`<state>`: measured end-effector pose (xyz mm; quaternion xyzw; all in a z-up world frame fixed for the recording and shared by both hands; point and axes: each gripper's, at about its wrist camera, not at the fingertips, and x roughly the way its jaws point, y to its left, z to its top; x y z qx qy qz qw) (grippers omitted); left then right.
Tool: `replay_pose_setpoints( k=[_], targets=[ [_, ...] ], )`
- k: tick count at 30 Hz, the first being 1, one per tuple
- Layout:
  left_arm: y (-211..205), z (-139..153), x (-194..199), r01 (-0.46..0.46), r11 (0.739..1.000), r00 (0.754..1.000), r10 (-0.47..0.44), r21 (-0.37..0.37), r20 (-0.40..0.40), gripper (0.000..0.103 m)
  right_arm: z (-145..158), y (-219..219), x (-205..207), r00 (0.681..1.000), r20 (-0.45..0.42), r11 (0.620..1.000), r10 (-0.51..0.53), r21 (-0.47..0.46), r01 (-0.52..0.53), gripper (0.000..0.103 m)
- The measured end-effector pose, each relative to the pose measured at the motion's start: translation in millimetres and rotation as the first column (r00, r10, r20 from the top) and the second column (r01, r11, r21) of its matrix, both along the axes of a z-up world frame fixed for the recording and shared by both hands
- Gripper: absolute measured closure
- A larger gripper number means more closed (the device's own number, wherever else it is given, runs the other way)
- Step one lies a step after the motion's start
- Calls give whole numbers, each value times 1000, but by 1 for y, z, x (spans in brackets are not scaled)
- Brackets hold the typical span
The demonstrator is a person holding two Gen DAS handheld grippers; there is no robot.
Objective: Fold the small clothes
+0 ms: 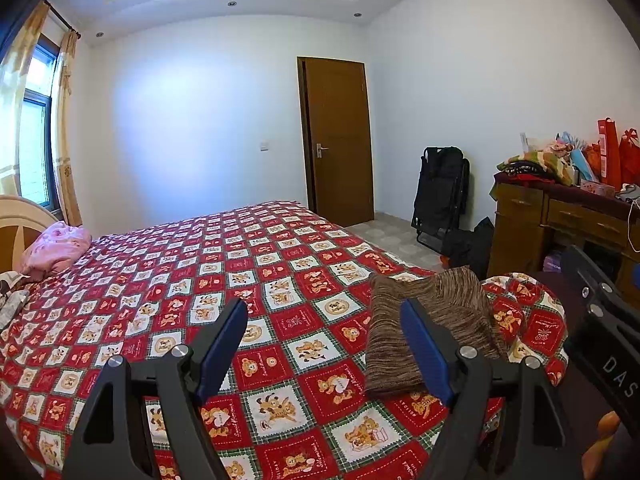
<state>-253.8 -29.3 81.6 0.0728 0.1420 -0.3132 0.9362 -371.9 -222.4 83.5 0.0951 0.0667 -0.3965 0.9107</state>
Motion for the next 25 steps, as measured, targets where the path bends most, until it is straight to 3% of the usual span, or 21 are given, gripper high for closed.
replay_pose_setpoints(
  k=[9,20,25],
  targets=[
    [-2,-3,7,3,1000,999,-3,9,-41,24,-3,1,0,1000,2,1000,-11,-1,11,0],
    [-3,-3,2,-28,999,999,27,25,28,24,-2,1,-2,1000,1,1000,-15,-3,15,0],
    [-2,-2,8,-13,1000,1000,14,18,-11,24,-2,3,-3,1000,-3,1000,-18,1,18,0]
  ],
)
